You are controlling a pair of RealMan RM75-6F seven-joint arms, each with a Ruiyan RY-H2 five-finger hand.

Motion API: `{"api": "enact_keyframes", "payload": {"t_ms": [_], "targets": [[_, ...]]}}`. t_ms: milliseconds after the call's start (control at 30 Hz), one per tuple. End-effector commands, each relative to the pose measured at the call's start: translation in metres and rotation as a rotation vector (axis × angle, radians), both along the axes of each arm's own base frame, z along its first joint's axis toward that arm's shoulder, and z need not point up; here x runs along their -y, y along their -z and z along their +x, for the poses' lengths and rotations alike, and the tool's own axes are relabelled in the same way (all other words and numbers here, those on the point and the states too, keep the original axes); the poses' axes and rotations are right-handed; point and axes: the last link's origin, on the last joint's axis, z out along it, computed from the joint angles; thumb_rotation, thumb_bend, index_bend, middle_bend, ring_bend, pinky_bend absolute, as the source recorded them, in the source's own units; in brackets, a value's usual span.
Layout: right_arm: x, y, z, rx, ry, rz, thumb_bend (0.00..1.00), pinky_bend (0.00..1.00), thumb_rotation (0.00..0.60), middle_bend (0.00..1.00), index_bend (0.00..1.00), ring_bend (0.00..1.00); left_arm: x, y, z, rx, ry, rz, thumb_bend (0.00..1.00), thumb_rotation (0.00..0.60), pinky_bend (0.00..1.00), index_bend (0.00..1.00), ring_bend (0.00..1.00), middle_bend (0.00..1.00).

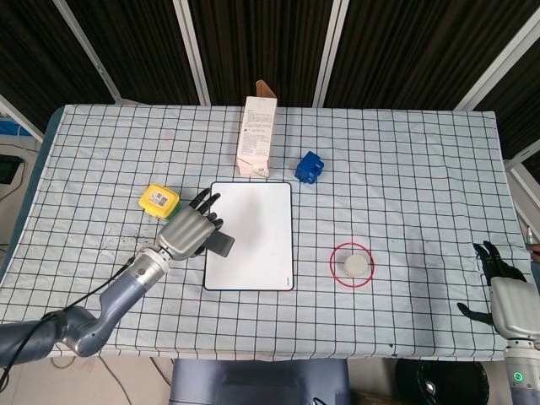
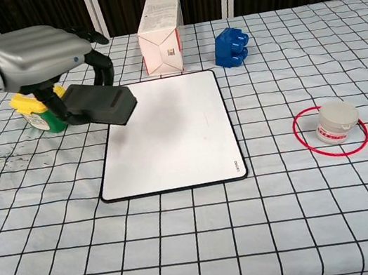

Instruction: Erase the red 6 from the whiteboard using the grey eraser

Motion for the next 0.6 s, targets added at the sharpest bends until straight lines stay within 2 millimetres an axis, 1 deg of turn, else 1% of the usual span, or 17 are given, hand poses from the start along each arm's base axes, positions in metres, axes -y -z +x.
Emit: {"api": "enact_keyframes", "payload": {"t_ms": [33, 167, 233, 300, 433, 533, 600], "targets": [[0.0, 0.0, 0.0, -0.001, 0.001, 0.0, 0.0, 0.27, 0.6, 0.08, 0.1, 0.24, 0.027, -0.034, -0.02, -0.023, -0.011, 0.017, 0.22, 0.6, 0.0, 0.44, 0.0, 0.45], [0.0, 0.0, 0.0, 0.0, -0.001, 0.003, 0.0, 0.27, 0.6, 0.08, 0.1, 0.24, 0.045, -0.051, -0.038, -0.049, -0.029, 0.037, 0.22, 0.6, 0.0, 0.43, 0.0, 0.45], [0.0, 0.0, 0.0, 0.0, -0.003, 0.003, 0.0, 0.27, 0.6, 0.08, 0.1, 0.24, 0.054, -0.058, -0.05, -0.07, -0.046, 0.047, 0.22, 0.6, 0.0, 0.43, 0.0, 0.45], [0.0, 0.0, 0.001, 0.0, -0.005, 0.001, 0.0, 0.27, 0.6, 0.08, 0.1, 0.24, 0.061, -0.061, -0.069, -0.101, -0.077, 0.055, 0.22, 0.6, 0.0, 0.43, 0.0, 0.45], [-0.001, -0.001, 0.0, 0.001, -0.002, 0.0, 0.0, 0.27, 0.6, 0.08, 0.1, 0.24, 0.064, -0.061, -0.1, -0.117, -0.163, 0.058, 0.22, 0.6, 0.0, 0.43, 0.0, 0.45], [-0.001, 0.0, 0.0, -0.002, -0.003, 0.001, 0.0, 0.27, 0.6, 0.08, 0.1, 0.24, 0.063, -0.061, -0.116, -0.091, -0.202, 0.074, 0.22, 0.6, 0.0, 0.43, 0.0, 0.45], [-0.001, 0.0, 0.0, -0.001, -0.001, 0.003, 0.0, 0.27, 0.6, 0.08, 0.1, 0.24, 0.061, -0.06, -0.122, -0.073, -0.217, 0.076, 0.22, 0.6, 0.0, 0.43, 0.0, 0.45]]}}
